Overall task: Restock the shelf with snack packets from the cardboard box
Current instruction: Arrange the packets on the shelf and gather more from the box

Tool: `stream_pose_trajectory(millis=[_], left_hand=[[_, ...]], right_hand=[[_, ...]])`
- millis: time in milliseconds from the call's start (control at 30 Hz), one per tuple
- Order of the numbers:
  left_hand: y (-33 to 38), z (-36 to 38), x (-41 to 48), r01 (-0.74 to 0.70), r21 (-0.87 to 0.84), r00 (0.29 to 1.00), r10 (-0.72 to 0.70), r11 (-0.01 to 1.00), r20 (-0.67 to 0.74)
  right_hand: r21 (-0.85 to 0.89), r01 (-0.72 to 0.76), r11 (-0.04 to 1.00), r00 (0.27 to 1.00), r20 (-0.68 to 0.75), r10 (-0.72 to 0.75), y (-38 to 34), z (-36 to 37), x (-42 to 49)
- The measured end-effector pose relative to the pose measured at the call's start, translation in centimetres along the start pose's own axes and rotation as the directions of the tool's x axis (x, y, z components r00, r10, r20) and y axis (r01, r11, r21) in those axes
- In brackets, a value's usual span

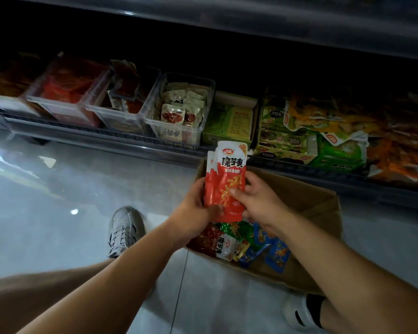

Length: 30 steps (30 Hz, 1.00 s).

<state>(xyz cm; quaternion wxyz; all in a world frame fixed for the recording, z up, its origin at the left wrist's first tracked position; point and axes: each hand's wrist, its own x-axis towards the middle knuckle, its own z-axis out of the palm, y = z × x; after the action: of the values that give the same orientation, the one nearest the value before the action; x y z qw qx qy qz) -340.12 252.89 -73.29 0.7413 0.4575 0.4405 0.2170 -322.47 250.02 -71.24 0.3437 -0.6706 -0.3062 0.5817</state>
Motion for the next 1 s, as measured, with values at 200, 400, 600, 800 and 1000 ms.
stream_pose_trajectory(millis=[200,400,600,800,1000], left_hand=[[0.3,-0.1,0.6,0.000,0.097,1.000,0.002,0.995,-0.024],[0.4,-2.2,0.9,0.033,-0.057,0.993,-0.039,0.998,-0.116],[0.1,-5.1,0.7,-0.005,-0.141,0.969,-0.030,0.990,-0.244],[-0.9,-5.7,1.1,0.009,-0.147,0.963,-0.049,0.989,-0.266],[-1.1,-5.7,1.5,0.018,-0.149,0.962,-0.057,0.989,-0.266]], right_hand=[[0.030,0.092,0.995,0.992,0.087,-0.095,-0.1,1.2,-0.3],[0.129,0.026,0.991,0.983,0.175,-0.048,0.4,1.2,0.6],[-0.573,0.059,0.817,0.997,0.076,-0.019,9.2,-2.7,3.9],[-0.733,0.052,0.679,0.980,0.168,0.107,15.6,-2.3,5.4],[-0.782,0.009,0.623,0.989,0.099,0.110,17.7,-0.1,7.5]])
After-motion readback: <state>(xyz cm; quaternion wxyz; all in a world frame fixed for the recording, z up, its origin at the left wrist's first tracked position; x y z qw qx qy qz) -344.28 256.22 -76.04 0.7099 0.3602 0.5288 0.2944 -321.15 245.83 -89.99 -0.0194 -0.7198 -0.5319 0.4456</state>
